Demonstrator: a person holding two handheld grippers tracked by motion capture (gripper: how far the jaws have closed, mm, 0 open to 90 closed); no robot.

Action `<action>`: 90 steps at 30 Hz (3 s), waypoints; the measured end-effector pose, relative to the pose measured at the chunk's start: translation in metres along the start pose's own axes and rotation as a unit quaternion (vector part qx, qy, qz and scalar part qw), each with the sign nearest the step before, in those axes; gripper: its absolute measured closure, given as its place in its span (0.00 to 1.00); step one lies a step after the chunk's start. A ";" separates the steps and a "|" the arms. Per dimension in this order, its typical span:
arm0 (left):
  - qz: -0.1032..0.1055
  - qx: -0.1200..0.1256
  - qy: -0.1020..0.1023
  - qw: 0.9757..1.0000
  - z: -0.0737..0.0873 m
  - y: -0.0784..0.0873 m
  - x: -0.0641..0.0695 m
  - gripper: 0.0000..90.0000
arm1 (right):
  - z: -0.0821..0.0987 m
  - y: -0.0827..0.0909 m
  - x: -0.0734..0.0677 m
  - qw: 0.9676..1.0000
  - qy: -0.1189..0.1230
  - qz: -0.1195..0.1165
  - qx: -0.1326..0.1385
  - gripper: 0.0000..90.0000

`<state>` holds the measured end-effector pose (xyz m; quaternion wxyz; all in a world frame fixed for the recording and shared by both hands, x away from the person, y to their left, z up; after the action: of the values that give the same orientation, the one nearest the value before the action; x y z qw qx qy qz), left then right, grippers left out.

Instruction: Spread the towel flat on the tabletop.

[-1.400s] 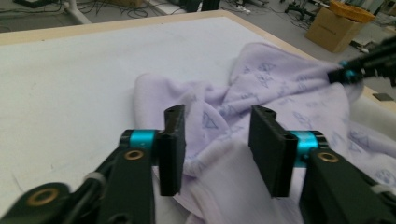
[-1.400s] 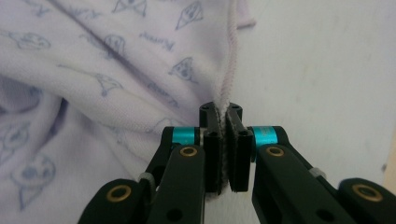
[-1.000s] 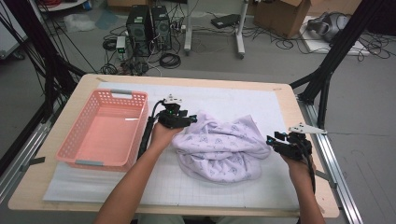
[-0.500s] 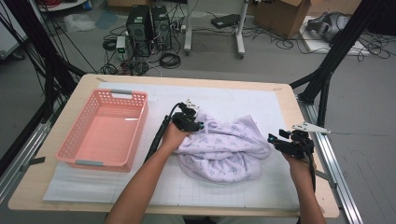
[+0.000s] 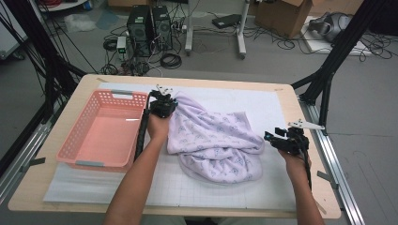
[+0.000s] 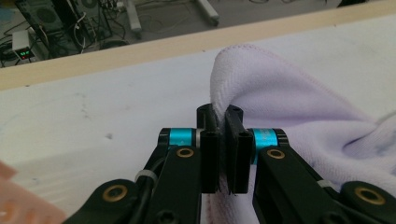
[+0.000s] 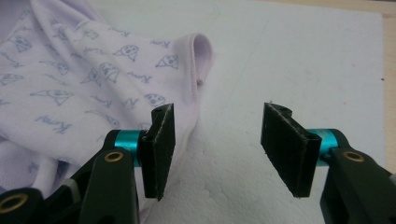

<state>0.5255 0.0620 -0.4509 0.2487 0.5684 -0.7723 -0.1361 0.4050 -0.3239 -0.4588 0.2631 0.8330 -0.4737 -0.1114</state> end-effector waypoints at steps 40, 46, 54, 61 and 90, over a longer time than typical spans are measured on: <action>0.083 -0.121 -0.013 0.989 0.049 0.004 0.023 0.46 | -0.082 -0.090 0.021 0.998 0.044 0.025 0.029 0.95; 0.067 -0.144 -0.034 0.987 0.059 0.000 0.025 0.46 | -0.048 -0.091 0.009 0.999 0.019 -0.040 -0.028 0.94; 0.058 -0.115 -0.066 0.989 0.064 0.007 0.021 0.95 | -0.017 -0.076 -0.013 0.991 0.031 -0.115 -0.065 0.95; 0.038 -0.066 -0.027 0.997 0.046 0.018 0.010 0.97 | -0.004 -0.058 -0.023 0.978 0.111 -0.125 -0.128 0.96; 0.200 -0.049 -0.026 0.978 0.051 0.072 0.050 0.40 | -0.027 -0.018 -0.010 0.998 0.064 -0.016 -0.011 0.54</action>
<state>0.4286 0.0337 -0.4467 0.2784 0.3856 -0.8691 -0.1361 0.4248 -0.2991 -0.4468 0.3005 0.8431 -0.4410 -0.0671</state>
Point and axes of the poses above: each handheld gripper's, and its own axes: y roughly backward along the jaws, z roughly out of its underside, x roughly to its right, the point moved 8 cm from there along -y, roughly forward along the jaws, and after that the axes turned 13 degrees about y, right-handed, at the moved point
